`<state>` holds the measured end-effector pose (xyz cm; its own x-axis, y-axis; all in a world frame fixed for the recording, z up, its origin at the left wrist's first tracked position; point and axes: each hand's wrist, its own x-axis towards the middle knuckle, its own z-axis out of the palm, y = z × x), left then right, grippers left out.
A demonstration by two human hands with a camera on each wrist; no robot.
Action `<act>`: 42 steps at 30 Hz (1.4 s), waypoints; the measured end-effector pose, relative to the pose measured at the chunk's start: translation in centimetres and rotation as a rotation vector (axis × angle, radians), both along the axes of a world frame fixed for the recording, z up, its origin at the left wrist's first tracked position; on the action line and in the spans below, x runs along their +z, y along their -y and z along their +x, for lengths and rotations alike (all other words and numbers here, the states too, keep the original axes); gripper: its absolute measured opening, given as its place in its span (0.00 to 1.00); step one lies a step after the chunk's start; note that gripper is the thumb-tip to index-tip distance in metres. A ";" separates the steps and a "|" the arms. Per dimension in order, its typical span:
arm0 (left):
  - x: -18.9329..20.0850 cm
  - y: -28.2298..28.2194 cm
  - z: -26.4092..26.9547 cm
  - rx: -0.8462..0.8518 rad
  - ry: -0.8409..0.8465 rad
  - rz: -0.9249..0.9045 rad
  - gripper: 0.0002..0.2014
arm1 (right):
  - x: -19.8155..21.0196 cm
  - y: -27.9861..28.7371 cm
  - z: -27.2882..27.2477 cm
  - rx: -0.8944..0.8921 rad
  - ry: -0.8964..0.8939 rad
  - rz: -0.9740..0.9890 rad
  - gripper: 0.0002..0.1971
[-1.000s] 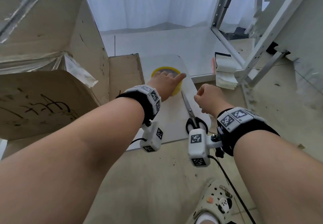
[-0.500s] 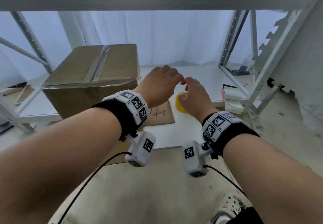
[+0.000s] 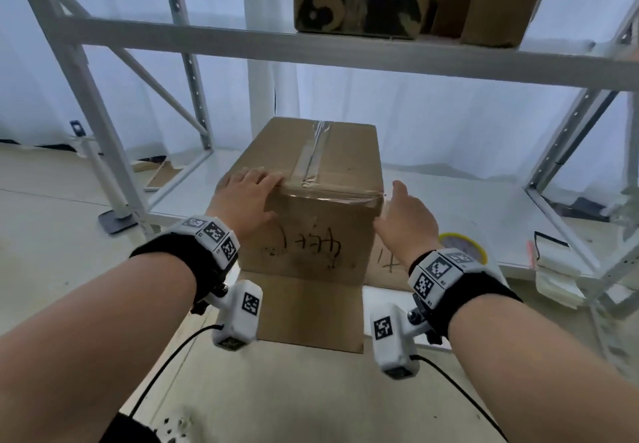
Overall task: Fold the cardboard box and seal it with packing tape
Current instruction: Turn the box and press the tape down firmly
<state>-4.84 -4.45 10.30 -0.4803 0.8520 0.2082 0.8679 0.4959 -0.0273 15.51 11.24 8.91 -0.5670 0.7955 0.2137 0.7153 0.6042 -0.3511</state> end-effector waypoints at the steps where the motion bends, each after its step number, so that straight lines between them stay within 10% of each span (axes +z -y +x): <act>1: -0.2 -0.1 -0.3 0.001 -0.014 0.023 0.33 | -0.1 -0.2 0.1 -0.007 0.005 0.025 0.23; 7: -0.6 -1.7 1.1 0.027 -0.192 0.144 0.21 | 0.8 -1.4 0.8 -0.048 0.116 0.204 0.19; 12: -0.3 -2.2 2.1 -0.004 -0.220 0.208 0.17 | 0.6 1.2 -0.5 0.098 0.123 0.231 0.38; 22: -1.7 2.5 -4.1 -0.024 0.387 0.338 0.28 | 0.8 5.3 -7.1 0.361 0.066 0.475 0.19; 42: -1.8 3.2 -5.0 -0.255 0.408 0.451 0.18 | -0.4 6.0 -9.6 0.511 -0.237 0.584 0.05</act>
